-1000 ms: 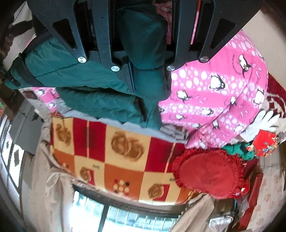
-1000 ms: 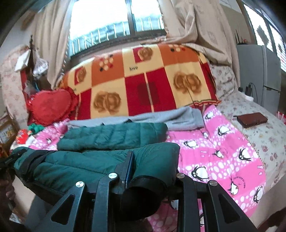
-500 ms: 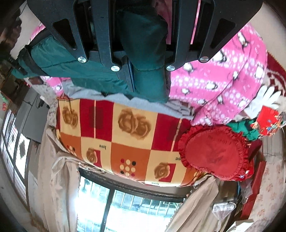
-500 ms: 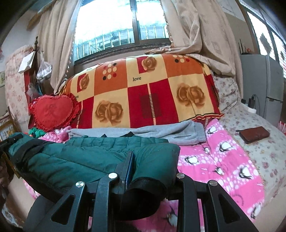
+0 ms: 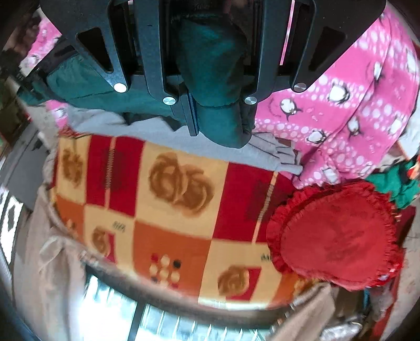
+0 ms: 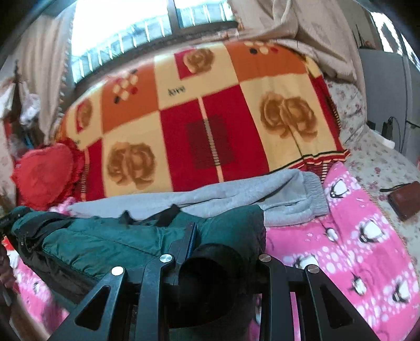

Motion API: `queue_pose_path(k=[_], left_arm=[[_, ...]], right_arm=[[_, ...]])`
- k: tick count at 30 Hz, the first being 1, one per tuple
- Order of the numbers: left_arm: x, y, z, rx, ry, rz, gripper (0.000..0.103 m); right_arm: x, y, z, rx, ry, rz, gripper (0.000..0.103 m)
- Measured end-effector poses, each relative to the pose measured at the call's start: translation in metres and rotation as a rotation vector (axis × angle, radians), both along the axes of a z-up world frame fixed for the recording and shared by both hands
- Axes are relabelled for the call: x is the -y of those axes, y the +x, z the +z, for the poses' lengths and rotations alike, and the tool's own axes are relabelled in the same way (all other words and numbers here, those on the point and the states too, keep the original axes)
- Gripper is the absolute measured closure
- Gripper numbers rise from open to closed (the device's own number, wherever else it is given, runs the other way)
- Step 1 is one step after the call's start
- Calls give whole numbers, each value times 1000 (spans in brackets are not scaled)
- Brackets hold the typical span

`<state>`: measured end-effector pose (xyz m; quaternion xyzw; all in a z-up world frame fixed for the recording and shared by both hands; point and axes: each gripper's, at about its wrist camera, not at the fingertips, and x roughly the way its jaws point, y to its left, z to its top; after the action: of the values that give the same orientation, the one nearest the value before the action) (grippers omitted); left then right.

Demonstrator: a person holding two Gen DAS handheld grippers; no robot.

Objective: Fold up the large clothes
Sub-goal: 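Carry the held hem with both grippers over the jacket toward the collar, then lower the hem onto the collar edge and open both grippers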

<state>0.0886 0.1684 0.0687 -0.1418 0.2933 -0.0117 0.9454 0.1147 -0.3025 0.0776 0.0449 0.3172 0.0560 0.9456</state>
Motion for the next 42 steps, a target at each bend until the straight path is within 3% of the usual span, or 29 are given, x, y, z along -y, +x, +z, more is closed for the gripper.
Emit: queue_pose_path(k=[7, 10, 13, 16, 19, 23, 25, 26, 27, 30, 38, 42], left_arm=[[-2, 94, -78, -234, -16, 28, 84], [6, 107, -98, -244, 26, 8, 83], [3, 111, -115, -238, -21, 8, 82], [1, 112, -124, -210, -59, 10, 81], [3, 114, -124, -209, -62, 11, 81], [-5, 119, -116, -275, -112, -21, 75], [-14, 118, -110, -296, -168, -45, 64], [-18, 116, -106, -302, -196, -53, 53], [-23, 114, -101, -301, -237, -65, 43], [-32, 105, -85, -277, -293, -68, 21], [-33, 93, -43, -170, -247, -38, 21], [6, 104, -38, -161, -144, -111, 21]], right_arm=[[-4, 74, -45, -132, -2, -35, 77], [-3, 96, -67, -183, 12, -48, 72], [1, 113, -94, -242, 56, -23, 68], [7, 116, -108, -239, 114, -8, 67], [10, 115, -108, -250, 131, -6, 66], [15, 109, -90, -265, 158, -18, 63], [27, 101, -78, -237, 275, -22, 51], [33, 96, -73, -227, 338, -21, 33], [39, 90, -66, -208, 397, -21, 22], [40, 81, -50, -185, 411, -23, 22], [8, 79, -23, -168, 237, 25, 22], [-14, 96, -23, -186, 194, 39, 22]])
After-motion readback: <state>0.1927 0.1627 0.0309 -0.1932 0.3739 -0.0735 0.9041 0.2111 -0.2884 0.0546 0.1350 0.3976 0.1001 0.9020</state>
